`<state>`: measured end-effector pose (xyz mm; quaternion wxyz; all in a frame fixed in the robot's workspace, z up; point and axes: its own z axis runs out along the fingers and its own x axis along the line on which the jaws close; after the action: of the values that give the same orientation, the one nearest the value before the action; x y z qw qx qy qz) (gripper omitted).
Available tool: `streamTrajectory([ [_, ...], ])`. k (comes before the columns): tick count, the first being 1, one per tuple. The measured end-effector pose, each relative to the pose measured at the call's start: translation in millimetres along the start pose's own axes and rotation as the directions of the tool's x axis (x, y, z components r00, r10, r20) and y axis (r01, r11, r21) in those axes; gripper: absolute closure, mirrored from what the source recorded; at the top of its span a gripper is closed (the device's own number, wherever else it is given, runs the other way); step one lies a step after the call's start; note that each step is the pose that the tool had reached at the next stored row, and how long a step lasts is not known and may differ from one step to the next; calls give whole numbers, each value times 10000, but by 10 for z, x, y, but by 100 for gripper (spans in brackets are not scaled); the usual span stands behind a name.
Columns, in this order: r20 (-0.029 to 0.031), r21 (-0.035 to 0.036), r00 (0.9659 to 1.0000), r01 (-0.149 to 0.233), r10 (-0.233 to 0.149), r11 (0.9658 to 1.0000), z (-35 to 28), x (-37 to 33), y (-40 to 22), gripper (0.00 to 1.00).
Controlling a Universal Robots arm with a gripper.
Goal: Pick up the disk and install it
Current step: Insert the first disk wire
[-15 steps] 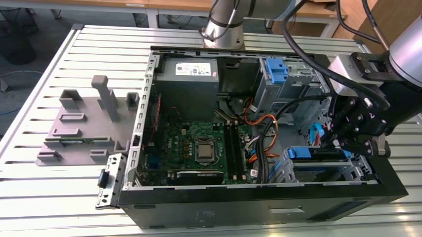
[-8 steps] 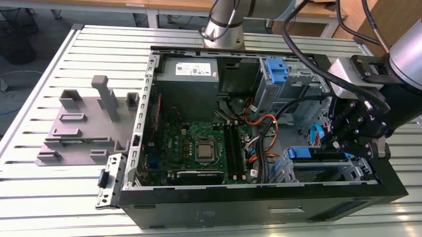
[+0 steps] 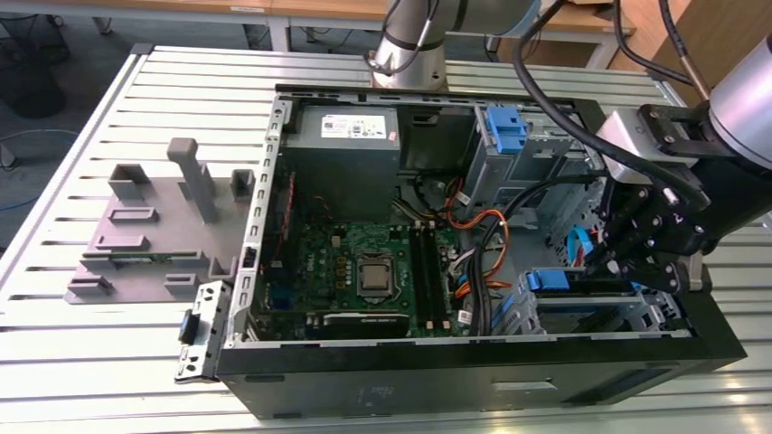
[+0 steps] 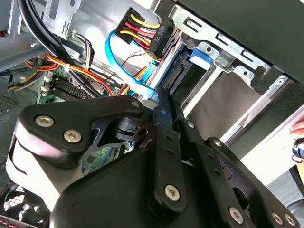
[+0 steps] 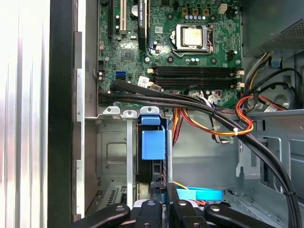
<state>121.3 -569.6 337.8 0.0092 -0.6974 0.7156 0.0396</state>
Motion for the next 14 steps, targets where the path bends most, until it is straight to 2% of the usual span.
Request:
streamTrajectory([
  [14, 3, 0, 10000, -1, 1, 10000, 38, 3, 7, 84],
])
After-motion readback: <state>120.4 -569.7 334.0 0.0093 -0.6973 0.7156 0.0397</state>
